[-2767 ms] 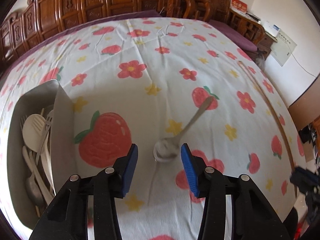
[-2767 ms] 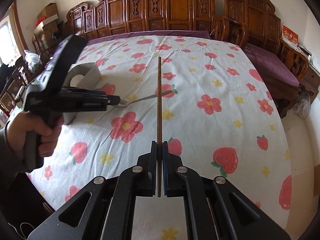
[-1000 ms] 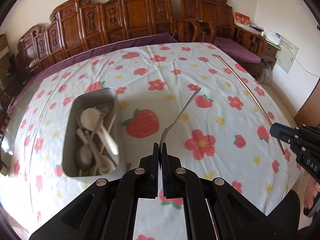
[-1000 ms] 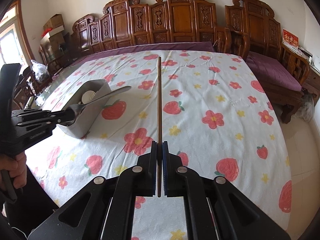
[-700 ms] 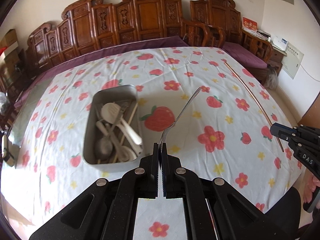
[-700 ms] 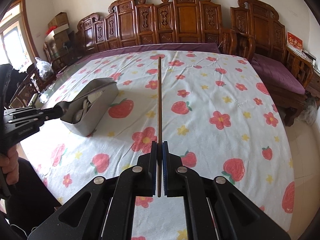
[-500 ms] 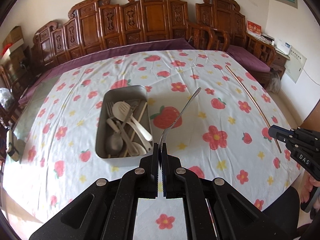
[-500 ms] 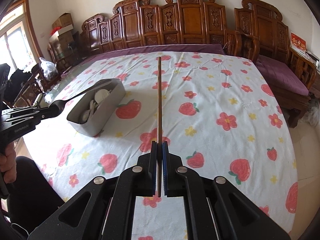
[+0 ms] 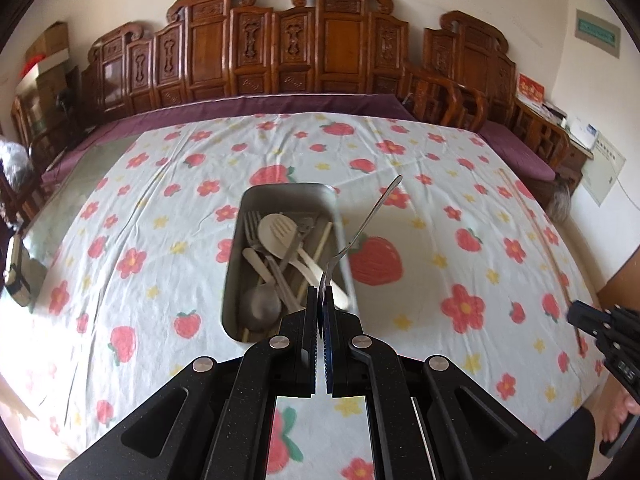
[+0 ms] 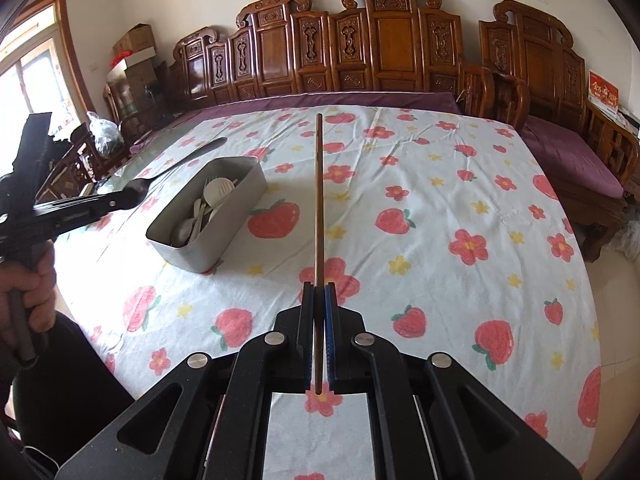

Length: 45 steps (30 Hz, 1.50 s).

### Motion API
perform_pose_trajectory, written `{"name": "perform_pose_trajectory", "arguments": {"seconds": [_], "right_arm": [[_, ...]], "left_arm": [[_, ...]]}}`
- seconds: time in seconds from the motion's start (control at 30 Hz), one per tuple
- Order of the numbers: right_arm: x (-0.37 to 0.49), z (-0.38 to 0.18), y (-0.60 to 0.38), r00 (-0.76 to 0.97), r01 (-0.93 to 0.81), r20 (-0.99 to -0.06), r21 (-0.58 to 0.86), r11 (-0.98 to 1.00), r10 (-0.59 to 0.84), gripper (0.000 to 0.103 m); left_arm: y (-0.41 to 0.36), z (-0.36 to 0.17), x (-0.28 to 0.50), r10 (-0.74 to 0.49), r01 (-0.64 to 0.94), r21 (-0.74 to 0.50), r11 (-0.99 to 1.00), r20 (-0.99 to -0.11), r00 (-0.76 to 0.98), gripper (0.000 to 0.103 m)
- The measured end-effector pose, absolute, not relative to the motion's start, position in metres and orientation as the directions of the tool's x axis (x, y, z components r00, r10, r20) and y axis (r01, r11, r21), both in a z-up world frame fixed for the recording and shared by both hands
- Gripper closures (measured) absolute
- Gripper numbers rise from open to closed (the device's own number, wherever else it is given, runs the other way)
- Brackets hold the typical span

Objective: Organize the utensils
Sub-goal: 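Carry the metal spoon into the tin with the left tool while the right tool brings the chopstick, then lower the wooden chopstick into the tin and open the right tool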

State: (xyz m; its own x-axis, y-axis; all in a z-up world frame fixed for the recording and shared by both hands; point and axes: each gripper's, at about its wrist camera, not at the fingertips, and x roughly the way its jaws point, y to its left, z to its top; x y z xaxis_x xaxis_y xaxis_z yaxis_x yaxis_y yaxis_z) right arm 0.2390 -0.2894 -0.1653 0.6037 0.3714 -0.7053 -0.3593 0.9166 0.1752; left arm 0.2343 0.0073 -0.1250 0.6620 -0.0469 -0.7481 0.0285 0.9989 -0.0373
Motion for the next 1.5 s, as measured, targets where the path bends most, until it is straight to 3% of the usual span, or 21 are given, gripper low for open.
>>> {"name": "perform_pose_trajectory", "arguments": {"seconds": [0.5, 0.97, 1.2, 1.5], "right_arm": [[0.295, -0.163, -0.198, 0.573, -0.430, -0.713, 0.158, 0.889, 0.404, 0.097], [0.311, -0.165, -0.141, 0.553, -0.483, -0.729, 0.115, 0.868, 0.404, 0.097], [0.315, -0.169, -0.132, 0.542, -0.478, -0.741, 0.117, 0.871, 0.397, 0.097], [0.323, -0.179, -0.098, 0.501, -0.484, -0.758, 0.154, 0.861, 0.418, 0.097]], "left_arm": [[0.071, -0.168, 0.283, -0.033, -0.073, -0.107, 0.992, -0.756, 0.653, 0.101], [0.064, -0.187, 0.305, 0.001, -0.042, -0.035, 0.999, -0.763, 0.647, 0.101], [0.065, -0.176, 0.303, -0.023, -0.016, -0.045, 0.999, -0.747, 0.664, 0.101], [0.087, -0.151, 0.295, 0.044, -0.037, 0.025, 0.999, -0.705, 0.708, 0.098]]}}
